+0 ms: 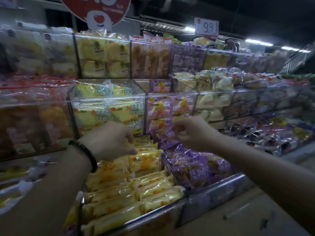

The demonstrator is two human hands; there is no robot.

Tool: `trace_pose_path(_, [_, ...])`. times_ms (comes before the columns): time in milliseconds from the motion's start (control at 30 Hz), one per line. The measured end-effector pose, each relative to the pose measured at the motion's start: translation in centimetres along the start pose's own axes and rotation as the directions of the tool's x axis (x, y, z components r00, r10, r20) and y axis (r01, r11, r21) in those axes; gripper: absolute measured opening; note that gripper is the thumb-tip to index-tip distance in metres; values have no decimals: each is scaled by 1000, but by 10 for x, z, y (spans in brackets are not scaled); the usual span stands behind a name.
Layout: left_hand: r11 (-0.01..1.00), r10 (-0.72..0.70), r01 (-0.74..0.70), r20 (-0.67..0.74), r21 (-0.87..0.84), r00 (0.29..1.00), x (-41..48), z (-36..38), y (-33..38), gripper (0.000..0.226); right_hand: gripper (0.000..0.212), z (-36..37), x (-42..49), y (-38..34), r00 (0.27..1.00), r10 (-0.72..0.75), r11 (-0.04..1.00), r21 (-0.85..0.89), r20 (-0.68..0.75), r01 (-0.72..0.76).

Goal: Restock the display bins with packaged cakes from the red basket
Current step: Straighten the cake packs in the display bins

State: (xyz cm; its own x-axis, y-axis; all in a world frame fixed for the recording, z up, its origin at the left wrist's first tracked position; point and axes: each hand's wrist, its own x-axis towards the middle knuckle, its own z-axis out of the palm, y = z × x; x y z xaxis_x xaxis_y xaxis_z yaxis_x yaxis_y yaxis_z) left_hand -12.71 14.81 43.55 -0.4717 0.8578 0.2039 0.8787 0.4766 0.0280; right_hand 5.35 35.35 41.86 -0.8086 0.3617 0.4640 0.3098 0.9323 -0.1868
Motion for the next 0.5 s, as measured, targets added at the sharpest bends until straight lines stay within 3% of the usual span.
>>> trace_pose_path(100, [996,84,-84,-42,-11,996,6,0,34,31,11,-20,-11,33,997,57,998,-1,52,-57])
trace_pose_path(267, [984,176,-176,10,-37,984,32,21,80,22,9,-22,-30,74,988,113,992,-69,108,-106])
trace_pose_path(500, [998,-16,20,-71,53,997,91,44,104,42,14,-12,-19,101,982,137,990,-48,132,-132])
